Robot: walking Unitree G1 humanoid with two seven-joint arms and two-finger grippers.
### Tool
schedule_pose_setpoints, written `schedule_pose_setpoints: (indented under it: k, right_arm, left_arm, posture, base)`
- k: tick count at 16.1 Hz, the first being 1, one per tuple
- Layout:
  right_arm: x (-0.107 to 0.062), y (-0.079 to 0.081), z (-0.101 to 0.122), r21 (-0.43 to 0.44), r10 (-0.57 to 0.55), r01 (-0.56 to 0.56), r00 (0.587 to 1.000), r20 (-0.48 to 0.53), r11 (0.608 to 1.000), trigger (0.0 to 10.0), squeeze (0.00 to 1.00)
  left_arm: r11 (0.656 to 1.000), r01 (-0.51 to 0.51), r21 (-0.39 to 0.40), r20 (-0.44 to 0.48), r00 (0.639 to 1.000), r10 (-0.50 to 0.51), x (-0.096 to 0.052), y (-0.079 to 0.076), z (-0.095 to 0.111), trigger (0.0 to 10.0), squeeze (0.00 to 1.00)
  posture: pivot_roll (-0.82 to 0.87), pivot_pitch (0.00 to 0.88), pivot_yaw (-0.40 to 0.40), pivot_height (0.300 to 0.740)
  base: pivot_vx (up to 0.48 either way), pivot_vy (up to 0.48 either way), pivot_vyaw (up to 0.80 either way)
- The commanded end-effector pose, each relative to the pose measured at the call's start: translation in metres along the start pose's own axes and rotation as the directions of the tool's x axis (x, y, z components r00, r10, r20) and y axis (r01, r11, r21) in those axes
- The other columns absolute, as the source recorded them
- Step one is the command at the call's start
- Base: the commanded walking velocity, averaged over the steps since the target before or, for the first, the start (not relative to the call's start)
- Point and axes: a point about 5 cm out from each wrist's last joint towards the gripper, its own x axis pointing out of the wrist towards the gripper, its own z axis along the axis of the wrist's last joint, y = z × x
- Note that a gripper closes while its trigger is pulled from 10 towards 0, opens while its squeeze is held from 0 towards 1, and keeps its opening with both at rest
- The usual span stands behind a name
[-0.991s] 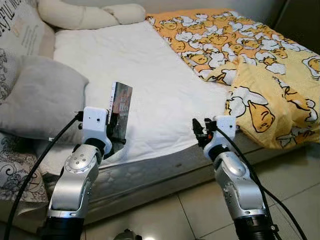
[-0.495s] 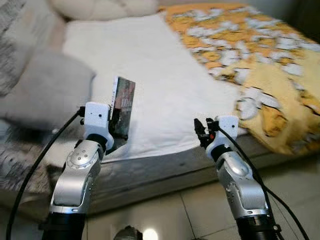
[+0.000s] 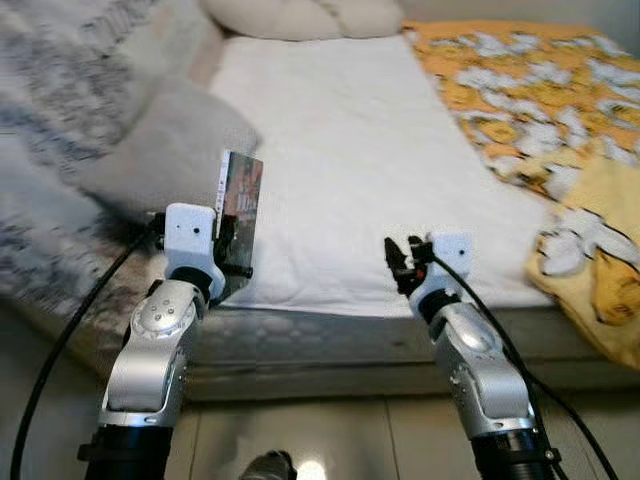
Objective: Clean up the room
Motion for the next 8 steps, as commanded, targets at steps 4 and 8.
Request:
schedule_pose_setpoints:
  k: [4,8]
  right_arm:
    - [0.0012,-0.0001,0.0026,-0.009,0.013,-0.013,1.0,0.008,1.0,10.0,0.0]
    - [0.0011,0.001,0.0011,0.002,0.016,-0.016,1.0,0.007,1.0,10.0,0.0]
  left_arm:
    - [0.999,0.03,-0.012,0.059,0.998,-0.029,0.0004,-0.0025,0.0113,10.0,0.0]
    - [0.999,0.048,-0.014,0.063,0.997,-0.047,0.0002,-0.0031,0.0119,10.0,0.0]
  posture:
    - [0.02,0.0,-0.005,0.74]
    - [0.02,0.0,-0.002,0.74]
  base:
    - [0.0,0.0,0.6]
    - [0.0,0.0,0.0]
